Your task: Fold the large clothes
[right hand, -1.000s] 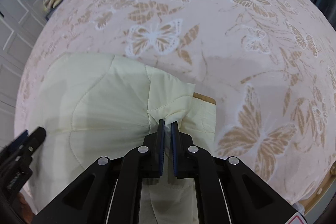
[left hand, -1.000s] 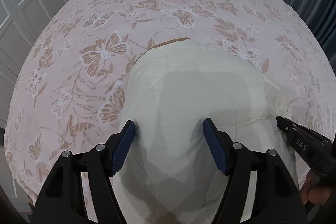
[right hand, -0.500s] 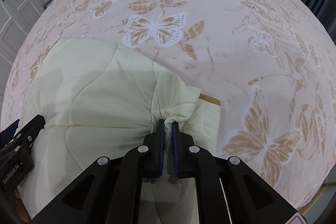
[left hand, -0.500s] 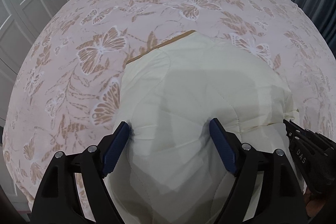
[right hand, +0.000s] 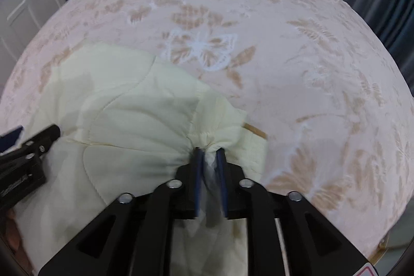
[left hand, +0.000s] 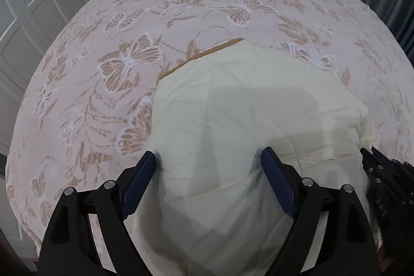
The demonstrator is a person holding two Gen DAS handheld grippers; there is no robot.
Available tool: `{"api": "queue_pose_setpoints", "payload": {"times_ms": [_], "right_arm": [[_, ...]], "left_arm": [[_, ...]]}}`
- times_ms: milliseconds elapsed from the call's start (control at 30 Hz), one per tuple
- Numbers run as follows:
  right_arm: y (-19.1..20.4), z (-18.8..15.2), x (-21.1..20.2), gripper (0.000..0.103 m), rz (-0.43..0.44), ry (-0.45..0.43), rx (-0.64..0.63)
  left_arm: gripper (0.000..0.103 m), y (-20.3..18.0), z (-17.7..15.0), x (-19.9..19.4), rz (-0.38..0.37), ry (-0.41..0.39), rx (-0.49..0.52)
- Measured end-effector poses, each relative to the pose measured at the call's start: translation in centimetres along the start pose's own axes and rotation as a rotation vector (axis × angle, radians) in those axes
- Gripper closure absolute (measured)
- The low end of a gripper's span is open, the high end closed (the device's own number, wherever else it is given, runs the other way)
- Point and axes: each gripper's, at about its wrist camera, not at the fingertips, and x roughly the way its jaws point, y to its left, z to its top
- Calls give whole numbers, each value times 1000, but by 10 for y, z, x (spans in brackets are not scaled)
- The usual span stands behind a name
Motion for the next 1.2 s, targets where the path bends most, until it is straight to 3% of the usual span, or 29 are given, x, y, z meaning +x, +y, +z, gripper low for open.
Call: {"api": "queue_pose_setpoints", "payload": {"times_ms": [33, 100, 233, 400, 533, 700, 800, 933, 1067, 1200], "right_arm": [[-8, -3, -18, 47, 2, -13, 26], [-17, -13, -42, 38, 44, -21, 47], [-33, -61, -75, 32, 164, 83, 82], [-33, -113, -62, 32, 275, 194, 172], [-35, -120, -42, 31, 367, 212, 273], [-30, -125, -23, 28, 397, 235, 285], [-35, -131, -14, 52, 514, 267, 367], [-15, -125, -37, 69, 425, 217, 231], [3, -119, -64, 75, 353, 146, 160], [23, -107, -92, 77, 287, 48, 64]], "left_arm": [[21, 8, -2, -8, -19, 14, -20], [15, 27, -12, -26, -84, 41, -66], [11, 63, -45, -48, -185, 78, -136], [9, 97, -92, -40, -268, 150, -231], [5, 91, -104, -28, -380, 158, -250], [6, 76, -105, -18, -421, 166, -219], [19, 62, -101, -31, -377, 149, -154], [41, 48, -98, -61, -309, 90, -40], [51, 48, -93, -87, -282, 21, 9], [53, 51, -86, -110, -243, -58, 55]]}}
